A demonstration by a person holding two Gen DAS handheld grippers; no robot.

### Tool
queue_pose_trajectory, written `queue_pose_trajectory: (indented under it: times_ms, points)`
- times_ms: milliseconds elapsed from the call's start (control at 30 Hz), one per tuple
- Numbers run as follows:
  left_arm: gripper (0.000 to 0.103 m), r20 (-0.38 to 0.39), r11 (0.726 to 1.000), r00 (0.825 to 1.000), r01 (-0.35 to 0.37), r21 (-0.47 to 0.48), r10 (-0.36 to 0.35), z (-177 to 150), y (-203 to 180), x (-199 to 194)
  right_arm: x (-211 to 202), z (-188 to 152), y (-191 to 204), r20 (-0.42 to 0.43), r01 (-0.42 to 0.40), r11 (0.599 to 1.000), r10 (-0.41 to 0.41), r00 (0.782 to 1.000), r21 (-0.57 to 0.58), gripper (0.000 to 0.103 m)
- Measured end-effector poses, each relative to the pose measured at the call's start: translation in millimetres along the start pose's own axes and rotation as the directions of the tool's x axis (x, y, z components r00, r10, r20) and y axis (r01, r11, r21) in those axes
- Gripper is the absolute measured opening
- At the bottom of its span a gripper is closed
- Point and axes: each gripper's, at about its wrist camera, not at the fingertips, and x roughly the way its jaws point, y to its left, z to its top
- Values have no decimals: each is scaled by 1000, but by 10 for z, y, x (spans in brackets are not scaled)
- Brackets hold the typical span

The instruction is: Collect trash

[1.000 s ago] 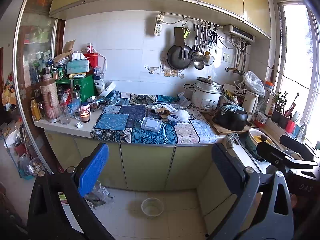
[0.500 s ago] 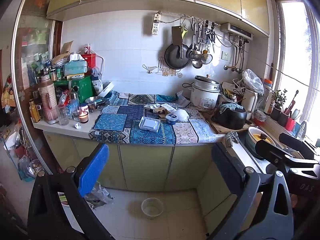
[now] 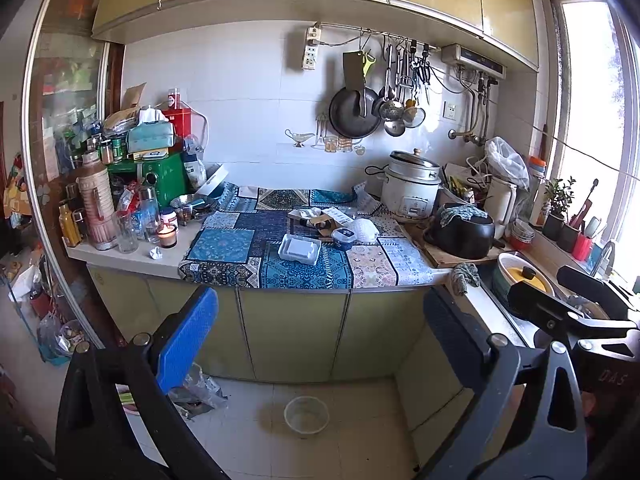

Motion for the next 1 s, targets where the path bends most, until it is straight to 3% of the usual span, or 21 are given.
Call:
queue_pose_trajectory:
  times_ms: [700, 1000]
  points:
    - [103, -8, 1000, 1000, -7, -13, 7, -13, 51, 78, 42, 51, -157, 4, -15, 1000, 15, 1000, 13, 103]
    - [103, -44, 999, 999, -27, -43, 26, 41, -54, 375, 219, 112, -380, -9, -38, 999, 38, 999, 30, 103]
